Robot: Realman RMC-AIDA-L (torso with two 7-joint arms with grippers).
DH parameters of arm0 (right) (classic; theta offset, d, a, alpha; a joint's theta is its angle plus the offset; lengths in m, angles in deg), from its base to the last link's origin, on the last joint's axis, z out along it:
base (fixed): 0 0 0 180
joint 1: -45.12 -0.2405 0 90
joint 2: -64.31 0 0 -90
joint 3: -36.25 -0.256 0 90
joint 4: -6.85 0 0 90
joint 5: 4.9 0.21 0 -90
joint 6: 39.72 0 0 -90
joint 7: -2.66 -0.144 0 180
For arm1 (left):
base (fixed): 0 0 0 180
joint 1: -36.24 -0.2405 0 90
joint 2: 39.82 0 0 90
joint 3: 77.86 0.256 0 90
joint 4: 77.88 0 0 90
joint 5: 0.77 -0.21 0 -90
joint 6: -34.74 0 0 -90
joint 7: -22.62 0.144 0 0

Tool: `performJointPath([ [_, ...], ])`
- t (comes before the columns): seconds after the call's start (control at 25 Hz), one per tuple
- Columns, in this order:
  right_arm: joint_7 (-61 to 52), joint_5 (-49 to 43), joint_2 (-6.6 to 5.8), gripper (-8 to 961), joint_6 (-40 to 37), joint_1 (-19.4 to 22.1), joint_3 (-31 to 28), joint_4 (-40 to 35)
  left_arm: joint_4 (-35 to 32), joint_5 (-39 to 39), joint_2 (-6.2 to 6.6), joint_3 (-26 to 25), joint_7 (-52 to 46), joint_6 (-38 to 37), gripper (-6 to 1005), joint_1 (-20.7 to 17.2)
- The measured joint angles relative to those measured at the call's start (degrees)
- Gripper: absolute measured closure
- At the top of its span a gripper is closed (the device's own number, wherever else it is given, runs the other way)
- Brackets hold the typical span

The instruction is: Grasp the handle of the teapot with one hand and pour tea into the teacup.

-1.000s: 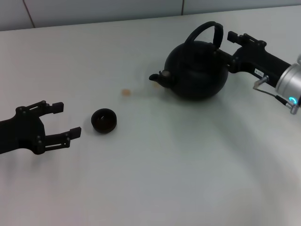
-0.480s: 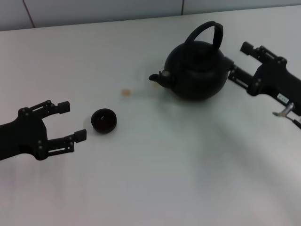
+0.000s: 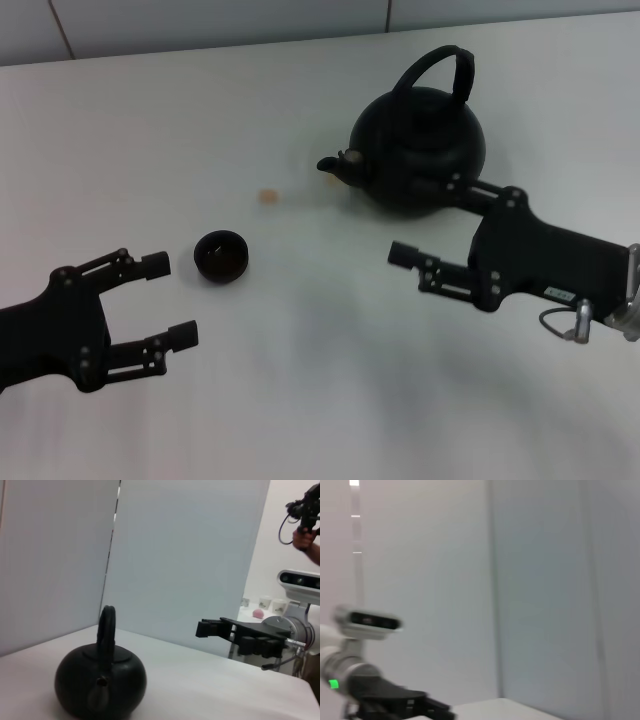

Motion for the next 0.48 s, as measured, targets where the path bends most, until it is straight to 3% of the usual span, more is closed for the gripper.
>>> performJointPath([
  [0.24, 0.0, -6.5, 0.15, 251, -1.1, -1.5, 0.0, -0.4, 2.1, 0.0, -0.07, -0.3, 4.7, -0.6, 139, -1.1],
  [0.48, 0.0, -7.4, 0.22, 251, -0.9, -1.7, -0.2, -0.4, 3.3, 0.1, -0.09, -0.2, 5.9, -0.8, 139, -1.3],
])
